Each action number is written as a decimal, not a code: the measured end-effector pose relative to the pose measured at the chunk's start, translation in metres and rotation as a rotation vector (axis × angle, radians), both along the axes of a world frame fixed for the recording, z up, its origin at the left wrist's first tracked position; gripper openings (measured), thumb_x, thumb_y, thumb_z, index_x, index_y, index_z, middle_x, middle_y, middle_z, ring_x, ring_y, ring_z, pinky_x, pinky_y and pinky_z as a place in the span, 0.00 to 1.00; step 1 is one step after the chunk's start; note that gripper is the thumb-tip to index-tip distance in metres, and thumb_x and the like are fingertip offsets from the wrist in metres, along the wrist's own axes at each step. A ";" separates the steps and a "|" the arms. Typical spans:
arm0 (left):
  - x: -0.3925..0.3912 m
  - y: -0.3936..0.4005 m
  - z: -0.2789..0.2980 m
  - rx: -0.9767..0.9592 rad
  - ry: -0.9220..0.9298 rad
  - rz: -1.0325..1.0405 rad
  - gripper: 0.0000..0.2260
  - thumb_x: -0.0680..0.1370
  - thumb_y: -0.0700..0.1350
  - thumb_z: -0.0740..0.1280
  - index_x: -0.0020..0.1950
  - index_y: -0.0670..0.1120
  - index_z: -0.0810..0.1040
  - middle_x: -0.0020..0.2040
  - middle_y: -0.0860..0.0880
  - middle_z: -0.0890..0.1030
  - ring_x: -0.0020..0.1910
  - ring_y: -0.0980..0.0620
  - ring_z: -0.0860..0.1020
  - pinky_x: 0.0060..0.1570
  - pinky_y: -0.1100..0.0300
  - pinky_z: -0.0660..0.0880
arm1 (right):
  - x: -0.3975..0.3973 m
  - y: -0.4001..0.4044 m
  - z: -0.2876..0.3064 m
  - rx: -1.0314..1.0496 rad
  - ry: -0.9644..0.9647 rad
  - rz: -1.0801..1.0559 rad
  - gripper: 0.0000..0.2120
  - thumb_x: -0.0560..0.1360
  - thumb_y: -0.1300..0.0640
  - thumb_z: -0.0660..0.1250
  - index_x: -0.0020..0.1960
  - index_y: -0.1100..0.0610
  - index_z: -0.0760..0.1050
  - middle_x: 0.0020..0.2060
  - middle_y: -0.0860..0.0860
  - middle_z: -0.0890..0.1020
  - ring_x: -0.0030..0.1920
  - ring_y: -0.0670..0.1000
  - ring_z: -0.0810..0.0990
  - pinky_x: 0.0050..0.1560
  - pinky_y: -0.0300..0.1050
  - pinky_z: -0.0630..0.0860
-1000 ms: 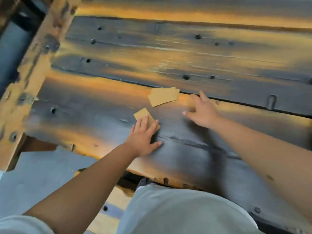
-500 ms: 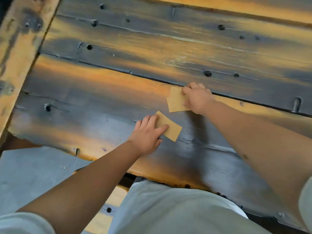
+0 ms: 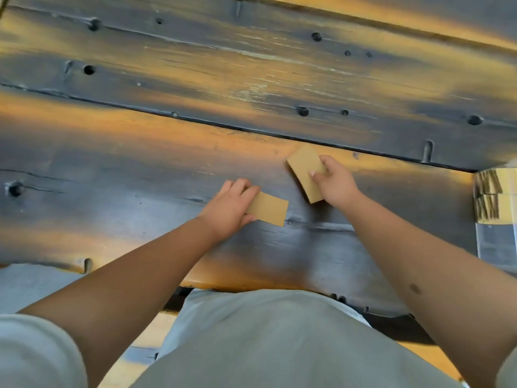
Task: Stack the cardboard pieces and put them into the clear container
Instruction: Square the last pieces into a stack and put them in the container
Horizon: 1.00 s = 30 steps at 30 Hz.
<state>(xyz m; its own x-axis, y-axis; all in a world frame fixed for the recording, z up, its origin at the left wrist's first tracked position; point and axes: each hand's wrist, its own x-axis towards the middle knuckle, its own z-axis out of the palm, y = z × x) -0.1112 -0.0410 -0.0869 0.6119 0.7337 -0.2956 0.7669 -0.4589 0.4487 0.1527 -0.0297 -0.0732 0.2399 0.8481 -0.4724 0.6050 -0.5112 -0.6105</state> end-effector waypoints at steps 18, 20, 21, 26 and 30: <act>0.034 0.000 0.009 0.114 0.245 -0.165 0.36 0.75 0.60 0.66 0.76 0.48 0.55 0.68 0.48 0.66 0.66 0.44 0.63 0.59 0.49 0.64 | -0.054 -0.051 -0.009 -0.016 -0.434 0.633 0.34 0.71 0.39 0.69 0.71 0.49 0.61 0.62 0.53 0.69 0.63 0.57 0.65 0.59 0.55 0.65; 0.037 0.003 0.014 0.109 0.294 -0.199 0.31 0.75 0.61 0.66 0.72 0.48 0.62 0.62 0.46 0.69 0.63 0.44 0.67 0.56 0.49 0.65 | -0.052 -0.055 -0.006 -0.016 -0.407 0.640 0.31 0.72 0.40 0.68 0.69 0.52 0.65 0.59 0.54 0.71 0.61 0.57 0.69 0.58 0.54 0.68; 0.037 0.003 0.016 0.100 0.302 -0.224 0.27 0.75 0.61 0.65 0.68 0.47 0.66 0.60 0.46 0.70 0.62 0.44 0.68 0.55 0.49 0.67 | -0.050 -0.057 -0.003 -0.015 -0.388 0.656 0.28 0.73 0.40 0.68 0.67 0.52 0.66 0.57 0.53 0.70 0.59 0.57 0.70 0.56 0.53 0.69; 0.031 -0.007 0.020 0.158 0.309 -0.292 0.18 0.79 0.60 0.59 0.57 0.47 0.66 0.53 0.46 0.75 0.48 0.43 0.78 0.31 0.54 0.64 | -0.045 -0.071 0.009 0.002 -0.443 0.889 0.20 0.74 0.44 0.64 0.58 0.52 0.61 0.52 0.52 0.75 0.49 0.58 0.78 0.36 0.49 0.70; 0.035 -0.001 0.025 0.295 0.285 -0.294 0.12 0.82 0.57 0.52 0.50 0.48 0.58 0.47 0.47 0.78 0.35 0.41 0.79 0.24 0.57 0.53 | -0.040 -0.062 0.021 0.120 -0.581 0.907 0.12 0.77 0.50 0.59 0.53 0.52 0.57 0.44 0.52 0.78 0.38 0.61 0.78 0.29 0.47 0.64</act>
